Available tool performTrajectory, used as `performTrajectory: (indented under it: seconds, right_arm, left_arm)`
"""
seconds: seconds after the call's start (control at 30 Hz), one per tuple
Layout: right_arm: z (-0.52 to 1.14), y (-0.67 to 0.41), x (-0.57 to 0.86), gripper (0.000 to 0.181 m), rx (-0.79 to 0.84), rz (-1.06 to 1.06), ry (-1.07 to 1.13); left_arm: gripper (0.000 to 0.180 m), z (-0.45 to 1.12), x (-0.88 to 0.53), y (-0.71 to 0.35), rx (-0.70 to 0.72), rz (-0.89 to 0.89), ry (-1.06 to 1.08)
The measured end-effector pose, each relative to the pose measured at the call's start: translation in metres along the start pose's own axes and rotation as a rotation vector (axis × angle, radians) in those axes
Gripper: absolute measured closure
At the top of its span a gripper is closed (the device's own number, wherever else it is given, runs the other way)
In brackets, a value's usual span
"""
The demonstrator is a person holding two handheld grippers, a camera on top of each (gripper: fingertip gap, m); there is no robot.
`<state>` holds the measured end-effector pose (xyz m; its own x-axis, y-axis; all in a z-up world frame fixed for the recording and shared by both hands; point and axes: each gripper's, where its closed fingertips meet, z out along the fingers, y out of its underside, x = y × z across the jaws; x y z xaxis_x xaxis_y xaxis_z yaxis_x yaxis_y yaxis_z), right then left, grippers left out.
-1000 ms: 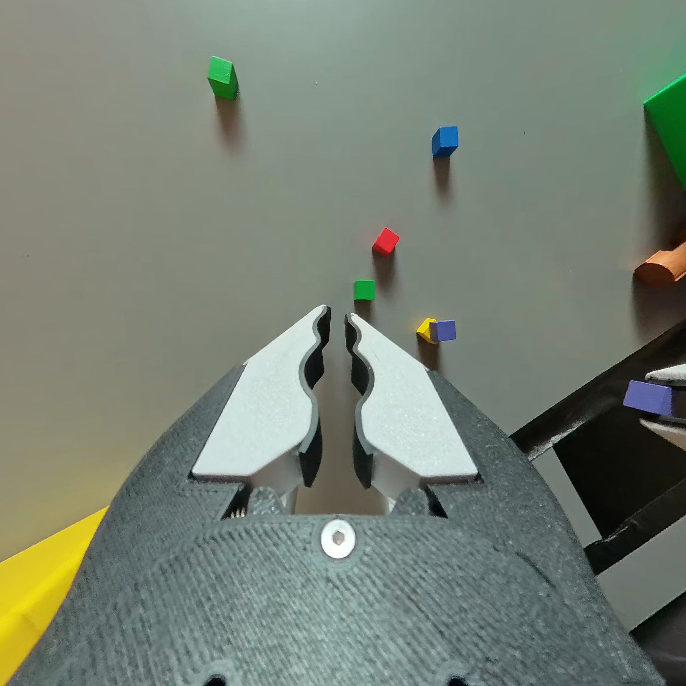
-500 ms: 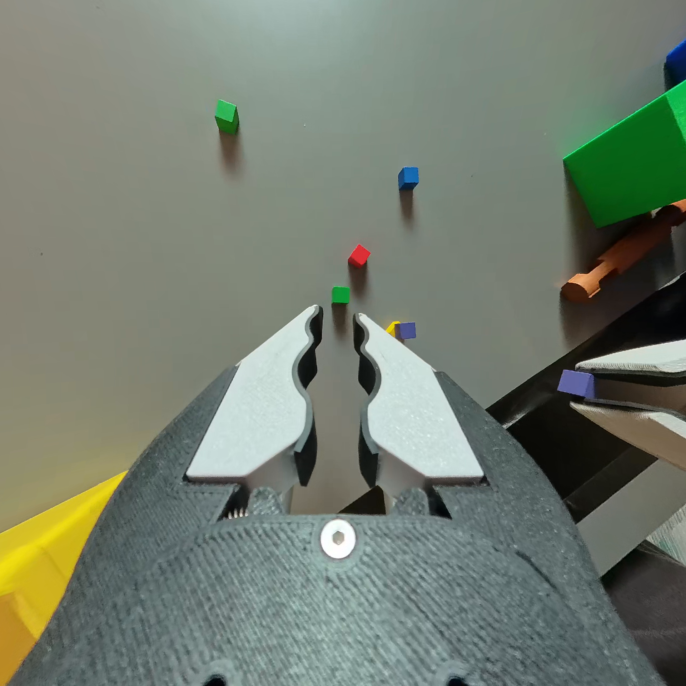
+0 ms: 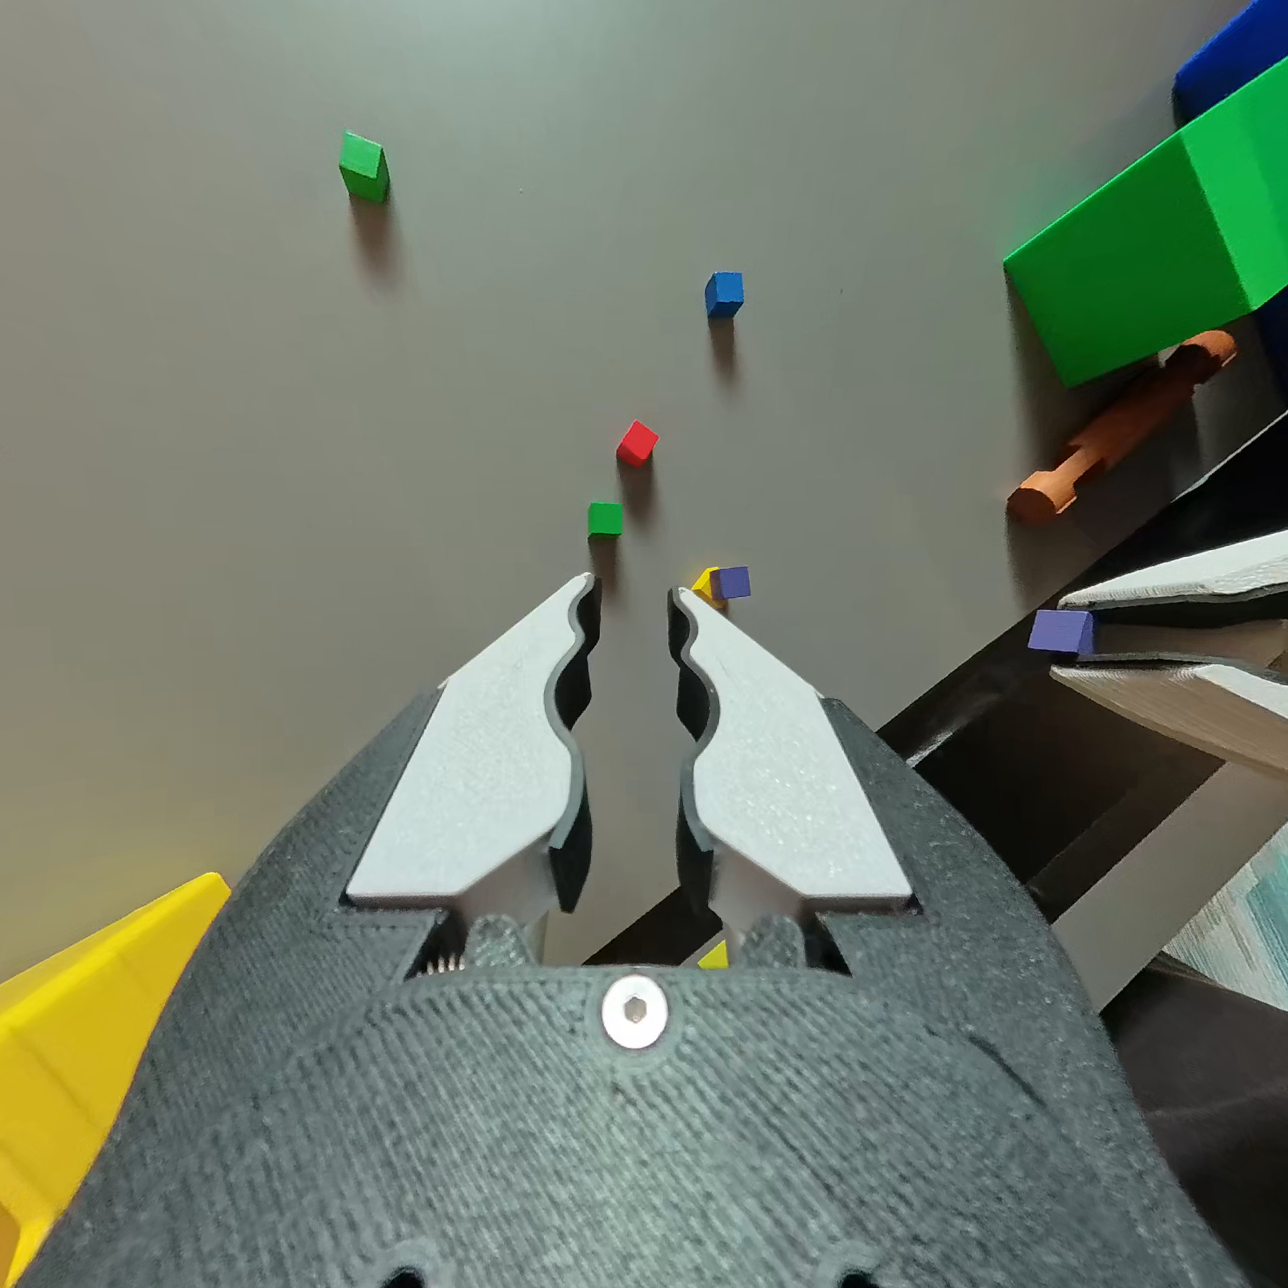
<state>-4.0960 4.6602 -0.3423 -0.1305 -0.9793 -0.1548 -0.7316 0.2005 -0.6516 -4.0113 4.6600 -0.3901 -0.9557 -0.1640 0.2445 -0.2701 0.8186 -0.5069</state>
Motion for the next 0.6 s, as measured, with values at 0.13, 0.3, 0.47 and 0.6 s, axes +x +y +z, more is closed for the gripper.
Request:
performTrajectory:
  seconds: [0.13, 0.3, 0.47, 0.6]
  right_arm:
    - [-0.0001, 0.0019, -0.0007, 0.172, -0.001, 0.004, -0.003]
    - [-0.003, 0.0017, 0.0005, 0.172, 0.004, 0.001, 0.004]
    - [-0.0029, 0.0038, 0.0002, 0.172, 0.004, 0.008, 0.004]
    - [-0.0032, 0.0026, -0.0001, 0.172, 0.006, 0.002, 0.005]
  left_arm:
    - [0.163, 0.0015, 0.0025, 0.0005, -0.005, 0.002, 0.004]
    - [0.162, -0.0006, 0.0037, -0.0029, 0.004, 0.007, 0.004]
    - [0.161, -0.0001, 0.0026, -0.0017, 0.001, -0.001, 0.002]
    - [0.161, -0.0015, 0.0023, -0.0028, 0.006, 0.001, 0.0]
